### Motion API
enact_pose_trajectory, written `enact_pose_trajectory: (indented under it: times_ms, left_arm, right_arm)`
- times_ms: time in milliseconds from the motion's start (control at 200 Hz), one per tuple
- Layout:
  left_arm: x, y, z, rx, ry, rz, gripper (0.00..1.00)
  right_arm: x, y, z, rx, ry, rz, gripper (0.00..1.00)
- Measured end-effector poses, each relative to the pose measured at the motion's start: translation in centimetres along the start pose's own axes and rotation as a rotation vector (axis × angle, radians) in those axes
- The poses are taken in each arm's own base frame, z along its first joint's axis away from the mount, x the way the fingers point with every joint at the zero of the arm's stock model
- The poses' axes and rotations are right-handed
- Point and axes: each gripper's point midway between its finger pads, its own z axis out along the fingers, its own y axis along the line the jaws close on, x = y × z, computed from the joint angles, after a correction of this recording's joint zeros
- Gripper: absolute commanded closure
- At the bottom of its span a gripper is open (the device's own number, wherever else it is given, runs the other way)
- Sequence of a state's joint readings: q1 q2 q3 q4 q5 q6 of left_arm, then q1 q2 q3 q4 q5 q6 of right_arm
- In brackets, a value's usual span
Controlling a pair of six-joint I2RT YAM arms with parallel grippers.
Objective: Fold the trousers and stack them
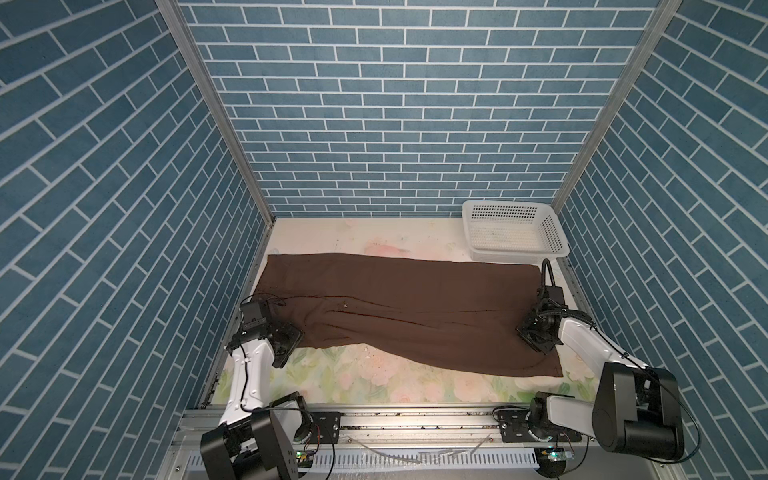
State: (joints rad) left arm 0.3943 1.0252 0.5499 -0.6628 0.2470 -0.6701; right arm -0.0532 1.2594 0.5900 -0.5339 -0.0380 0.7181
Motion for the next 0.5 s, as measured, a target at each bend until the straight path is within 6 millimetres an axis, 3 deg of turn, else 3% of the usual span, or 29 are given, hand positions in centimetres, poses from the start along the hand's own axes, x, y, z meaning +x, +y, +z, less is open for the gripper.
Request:
enact_pose_trajectory:
  times_ms: [220, 355, 500]
  left_arm:
    - [-0.5, -0.2, 0.7, 0.002, -0.002, -0.005, 0.22]
    - [-0.8, -0.4, 1.0, 0.002, -0.002, -0.006, 0.21]
    - [-0.8, -0.3, 1.5, -0.01, 0.014, -0.004, 0.26]
  right_arm:
    - [-1.5, -1.2, 0.4, -0.025, -0.022, 0.114, 0.69]
    - [-3.1, -4.1, 0.0, -0.042, -0.083, 0.267, 0.69]
    - [-3.3, -6.8, -0.7, -0.015, -0.107, 0.377, 0.69]
